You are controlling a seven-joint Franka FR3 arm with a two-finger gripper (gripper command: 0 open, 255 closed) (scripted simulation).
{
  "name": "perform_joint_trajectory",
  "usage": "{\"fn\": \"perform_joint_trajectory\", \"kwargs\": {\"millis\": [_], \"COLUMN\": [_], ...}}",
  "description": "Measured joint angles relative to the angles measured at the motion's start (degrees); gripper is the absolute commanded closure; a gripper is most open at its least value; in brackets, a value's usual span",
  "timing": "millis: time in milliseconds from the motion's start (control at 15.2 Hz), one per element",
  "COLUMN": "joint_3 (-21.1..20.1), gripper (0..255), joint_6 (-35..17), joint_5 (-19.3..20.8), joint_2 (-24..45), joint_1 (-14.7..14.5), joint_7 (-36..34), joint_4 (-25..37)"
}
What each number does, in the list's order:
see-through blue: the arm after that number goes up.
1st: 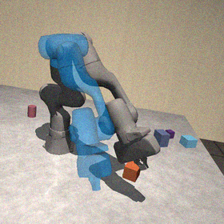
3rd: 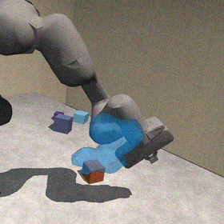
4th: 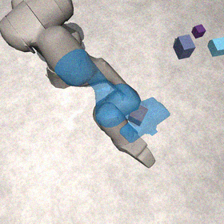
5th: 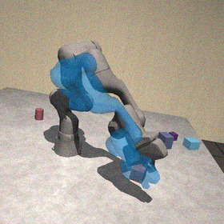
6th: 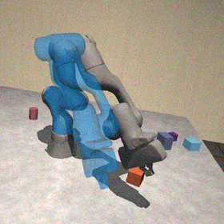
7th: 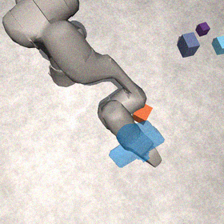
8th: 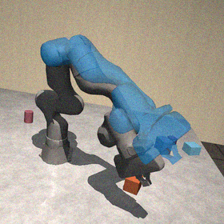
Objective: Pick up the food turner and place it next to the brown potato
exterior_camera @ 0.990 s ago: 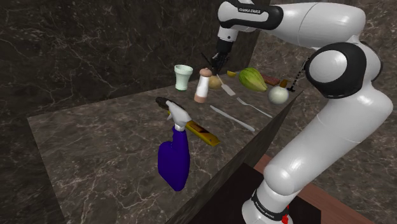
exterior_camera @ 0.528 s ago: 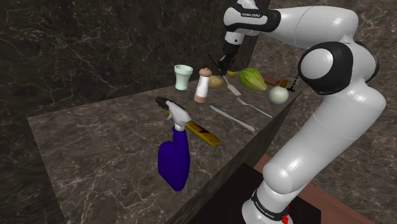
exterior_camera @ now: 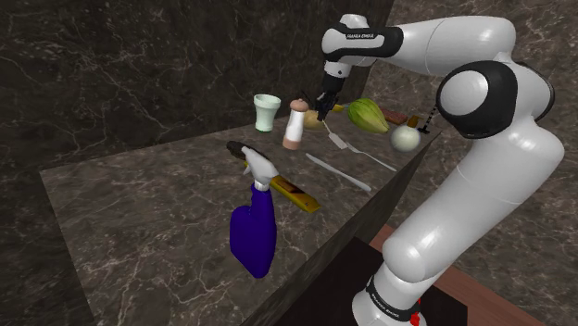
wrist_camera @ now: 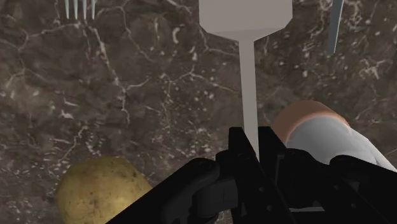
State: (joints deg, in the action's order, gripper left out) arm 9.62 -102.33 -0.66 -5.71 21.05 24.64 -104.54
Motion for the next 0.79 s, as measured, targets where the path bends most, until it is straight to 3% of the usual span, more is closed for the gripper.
{"fn": "perform_joint_trajectory", "kwargs": {"millis": [792], "joint_3": [0.09], "gripper": [255], "joint_6": [-9.18], "joint_5": [-0.1], "joint_2": [0.38], "joint_1": [0.06], "joint_7": [0.28], "joint_4": [-8.79]}}
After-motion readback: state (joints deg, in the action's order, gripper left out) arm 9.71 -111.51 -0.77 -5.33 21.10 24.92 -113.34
